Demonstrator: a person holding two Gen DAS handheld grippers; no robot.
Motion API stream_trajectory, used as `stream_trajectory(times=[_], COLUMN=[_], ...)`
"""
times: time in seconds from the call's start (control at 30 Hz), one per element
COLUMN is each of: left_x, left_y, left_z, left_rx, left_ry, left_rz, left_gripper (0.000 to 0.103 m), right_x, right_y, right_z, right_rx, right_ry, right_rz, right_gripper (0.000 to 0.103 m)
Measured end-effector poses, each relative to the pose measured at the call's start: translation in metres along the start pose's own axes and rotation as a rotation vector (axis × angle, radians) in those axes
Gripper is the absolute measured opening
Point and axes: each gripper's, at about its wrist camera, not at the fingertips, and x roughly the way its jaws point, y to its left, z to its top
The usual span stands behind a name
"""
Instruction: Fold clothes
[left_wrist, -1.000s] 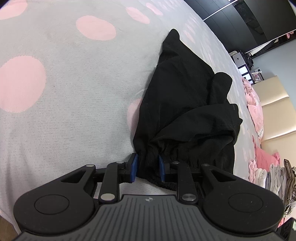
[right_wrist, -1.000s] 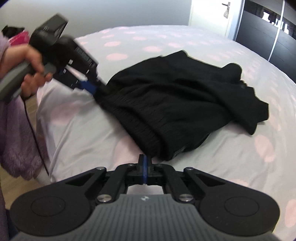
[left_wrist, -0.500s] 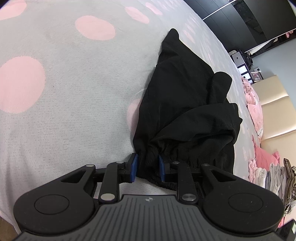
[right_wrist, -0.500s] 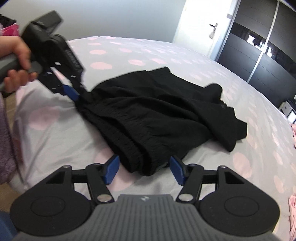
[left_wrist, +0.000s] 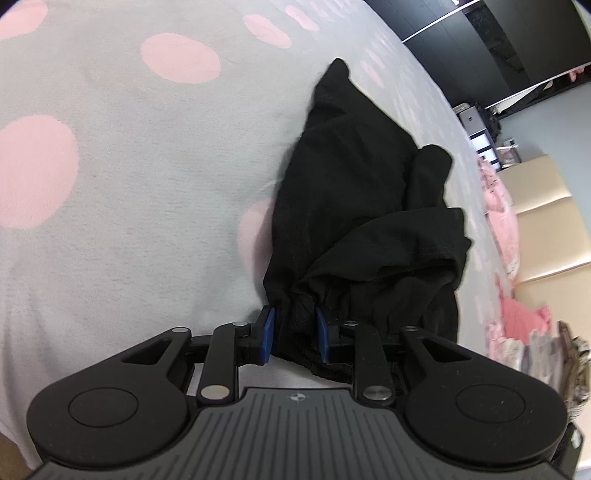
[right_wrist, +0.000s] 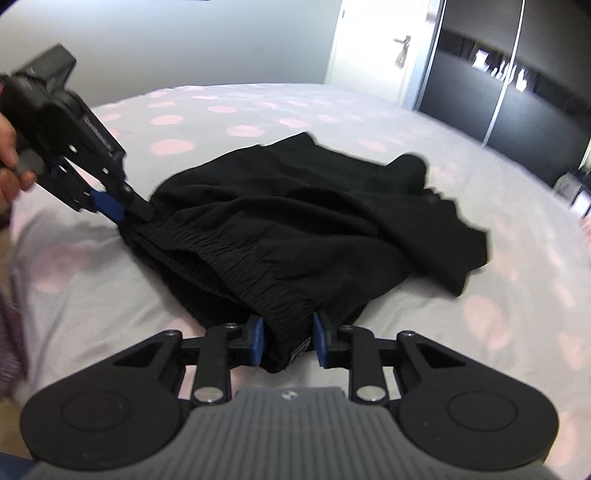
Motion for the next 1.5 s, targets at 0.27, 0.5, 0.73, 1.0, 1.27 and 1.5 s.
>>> stream_trajectory(times=[0.27, 0.5, 0.73, 1.0, 1.27, 1.5], left_x=[-0.026, -0.058, -0.108, -0.134, -0.102, -0.095], left_y=[-0.041, -0.111, -0.194, -0.265, -0.28, -0.305], left_z=[-0.007, 0.007, 0.025, 0.032, 0.049, 0.075], left_rx=[-0.043, -0.001, 0.074, 0.144, 0.115, 0.153], left_ry=[-0.027, -0.051, -0.107, -0.099, -0.082, -0.18], left_rz=[-0.207, -0.37, -0.606, -0.797, -0.732, -0.704], left_gripper=[0.016, 0.016, 0.016, 0.016, 0.016, 0.016], right_x=[-0.015, -0.071, -0.174, -0.289, -0.27, -0.232], right_y=[-0.016, -0.062, -0.102, -0.124, -0.155, -0.181], right_z=[0.018, 0.065, 0.124, 0.168, 0.186, 0.201], right_rx=[0.038, 0.066, 0.008, -0.035, -0.025, 0.013], right_ry=[-0.011, -0.116, -0.246, -0.364, -0.301, -0.344], right_rz=[-0.189, -0.265, -0.351, -0.455, -0.496, -0.532], right_gripper=[0.014, 0.013, 0.012, 0.012, 0.012, 0.012])
